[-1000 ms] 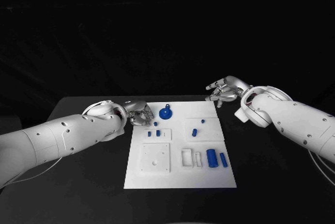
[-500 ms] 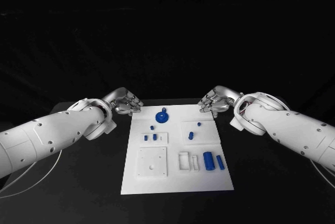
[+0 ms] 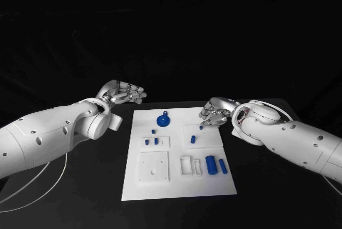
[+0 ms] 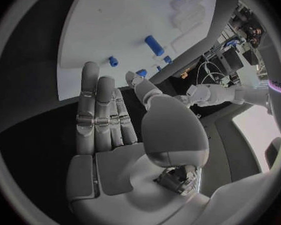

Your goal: Assemble the parts on the task board

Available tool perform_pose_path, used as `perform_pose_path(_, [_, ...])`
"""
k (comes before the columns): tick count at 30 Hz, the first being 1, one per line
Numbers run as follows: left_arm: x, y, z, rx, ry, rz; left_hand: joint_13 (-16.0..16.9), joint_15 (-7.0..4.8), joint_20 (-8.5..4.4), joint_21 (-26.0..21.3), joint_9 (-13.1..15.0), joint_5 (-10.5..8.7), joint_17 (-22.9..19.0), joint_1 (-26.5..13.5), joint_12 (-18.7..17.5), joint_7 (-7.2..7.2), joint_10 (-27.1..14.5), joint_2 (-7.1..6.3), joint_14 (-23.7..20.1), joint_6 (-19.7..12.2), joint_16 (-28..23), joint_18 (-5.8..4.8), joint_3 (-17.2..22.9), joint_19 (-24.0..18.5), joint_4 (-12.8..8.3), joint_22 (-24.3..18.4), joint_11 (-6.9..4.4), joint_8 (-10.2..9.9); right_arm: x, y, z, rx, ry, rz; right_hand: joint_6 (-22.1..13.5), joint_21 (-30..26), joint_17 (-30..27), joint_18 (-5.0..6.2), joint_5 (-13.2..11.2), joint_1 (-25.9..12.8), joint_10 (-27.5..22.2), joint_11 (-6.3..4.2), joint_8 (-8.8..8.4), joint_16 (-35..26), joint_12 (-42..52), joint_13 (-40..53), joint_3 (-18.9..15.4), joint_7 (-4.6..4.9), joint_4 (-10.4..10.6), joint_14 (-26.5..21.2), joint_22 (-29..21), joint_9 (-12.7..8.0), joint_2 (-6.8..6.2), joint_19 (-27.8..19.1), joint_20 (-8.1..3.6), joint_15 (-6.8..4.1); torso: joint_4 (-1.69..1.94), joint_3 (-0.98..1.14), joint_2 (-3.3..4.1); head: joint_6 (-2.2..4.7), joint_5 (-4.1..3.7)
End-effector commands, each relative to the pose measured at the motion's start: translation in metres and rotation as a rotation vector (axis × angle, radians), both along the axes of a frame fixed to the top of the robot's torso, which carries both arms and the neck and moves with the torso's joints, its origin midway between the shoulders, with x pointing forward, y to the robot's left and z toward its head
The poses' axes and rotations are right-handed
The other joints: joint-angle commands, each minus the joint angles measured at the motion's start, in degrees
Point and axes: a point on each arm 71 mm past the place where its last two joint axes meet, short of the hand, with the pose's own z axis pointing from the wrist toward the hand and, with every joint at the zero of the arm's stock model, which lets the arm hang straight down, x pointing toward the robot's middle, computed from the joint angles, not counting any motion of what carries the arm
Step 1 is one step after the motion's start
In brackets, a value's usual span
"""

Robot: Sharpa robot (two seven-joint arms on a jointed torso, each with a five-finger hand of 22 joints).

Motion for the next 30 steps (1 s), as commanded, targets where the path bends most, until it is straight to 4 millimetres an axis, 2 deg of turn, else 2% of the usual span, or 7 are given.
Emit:
perform_pose_path(1, [0.0, 0.0, 0.004, -0.117, 0.005, 0.023, 0.0, -0.63, -0.5, 0.2, 0.0, -0.22, 0.3, 0.0, -0.1, 0.01, 1.0, 0.74, 2.0, 0.2, -0.3, -1.0, 0.1, 0.9, -0.1, -2.3, -0.21, -0.1, -0.002, 0.003, -0.003, -0.108, -0.042, -0.011, -0.3, -0.2, -0.1, 0.44, -0.4, 0.0, -0.4, -0.06, 0.04, -0.2, -0.2, 0.0, 0.3, -0.03, 0.1, 0.1, -0.1, 0.0, -0.7, 1.3, -0.02, 0.32, 0.04, 0.02, 0.07, -0.12, 0.0])
perform_pose_path(5, [-0.001, -0.002, 0.004, -0.125, 0.01, 0.016, 0.0, -0.75, -0.92, 0.2, 0.0, -0.36, 0.2, -0.2, -0.1, -0.04, 1.2, 0.7, 2.2, 0.4, -0.3, -1.64, 0.3, 1.3, -0.1, -4.1, -0.29, -0.1, -0.003, 0.007, -0.008, -0.132, -0.044, -0.005, -0.3, -0.4, -0.2, 0.42, -0.7, 0.4, -0.4, -0.03, 0.04, -0.2, -0.2, 0.0, 1.6, -0.03, 1.4, 0.2, -0.2, 0.0, -1.91, 1.4, -0.03, 0.3, 0.1, 0.02, 0.1, -0.19, 0.04])
perform_pose_path(6, [-0.001, -0.002, 0.004, -0.128, 0.011, 0.014, 0.0, -0.67, -0.84, 0.3, 0.0, -0.47, 0.0, -0.4, -0.1, -0.05, 1.3, 0.69, 2.0, 0.4, -0.3, -1.68, 0.4, 1.7, -0.2, -7.2, -0.31, -0.1, -0.004, 0.008, -0.009, -0.138, -0.044, -0.003, -0.3, -0.5, -0.2, 0.44, -0.8, 0.7, -0.4, -0.03, 0.02, -0.2, -0.2, 0.0, 1.8, -0.04, 2.0, 0.2, -0.2, 0.0, -2.21, 1.4, -0.04, 0.29, 0.09, 0.04, 0.1, -0.22, 0.07])
perform_pose_path(13, [-0.002, -0.004, 0.003, -0.153, 0.032, 0.005, 0.1, -0.63, -0.84, 0.5, 0.0, -0.68, 0.1, -0.4, -0.1, 0.19, 0.9, 0.85, 1.9, -0.3, -0.3, -1.67, 0.4, 2.3, 0.0, -9.2, -0.17, -0.1, -0.005, 0.014, -0.014, -0.145, -0.038, 0.009, -0.1, -0.5, -0.2, 0.42, -1.0, 0.8, -0.1, -0.11, 0.04, -0.3, -0.2, 0.0, 2.7, -0.1, 2.3, 0.2, -0.1, 0.1, -2.41, 1.4, -0.1, 0.21, 0.07, 0.05, 0.08, -0.61, 0.32])
perform_pose_path(17, [-0.001, -0.004, 0.003, -0.159, 0.04, -0.002, 0.0, -0.62, -0.83, 0.6, 0.0, -0.67, 0.2, -0.3, -0.1, 0.14, 0.8, 1.11, 1.9, -0.1, -0.3, -1.66, 0.0, 2.7, 0.1, -11.7, -0.18, -0.1, -0.005, 0.017, -0.017, -0.146, -0.034, 0.017, 0.7, -0.4, -0.1, 0.37, -1.2, 1.1, 0.7, -0.33, 0.06, -0.2, -0.1, 0.0, 3.8, -0.26, 2.1, 0.2, 0.1, 0.1, -2.12, 1.4, -0.25, 0.04, -0.1, 0.06, 0.08, -0.94, 0.44])
perform_pose_path(24, [-0.001, -0.004, 0.002, -0.162, 0.045, -0.006, 0.0, -0.65, -0.9, 0.7, 0.0, -0.47, 0.2, -0.1, -0.1, 0.13, 0.7, 1.38, 2.0, -0.1, -0.3, -1.62, 0.2, 2.8, 0.1, -11.8, -0.14, -0.1, -0.005, 0.02, -0.022, -0.164, -0.035, 0.022, 3.8, 0.3, 0.1, 0.04, -3.1, 2.0, 4.5, -1.57, 0.2, -0.1, 0.4, 0.1, 7.5, -1.1, 0.9, 0.3, 1.3, 0.4, -1.39, 1.2, -0.94, -0.75, 0.05, 0.1, 0.08, -0.99, 0.41])
perform_pose_path(30, [0.0, -0.003, 0.002, -0.162, 0.049, -0.009, 0.0, -0.64, -0.89, 0.7, 0.0, -0.46, 0.2, -0.2, -0.1, 0.14, 0.6, 1.37, 2.0, -0.1, -0.3, -1.62, 0.3, 2.9, 0.1, -12.0, -0.11, -0.1, -0.006, 0.021, -0.024, -0.181, -0.041, 0.026, 6.0, 1.4, 0.4, -0.48, -3.0, 2.4, 7.1, -2.34, 0.1, -0.1, 0.2, 0.2, 9.2, -1.58, -0.3, 0.4, 3.1, 0.6, -1.02, 0.7, -1.65, -1.3, 0.01, 0.08, 0.09, -1.08, 0.42])
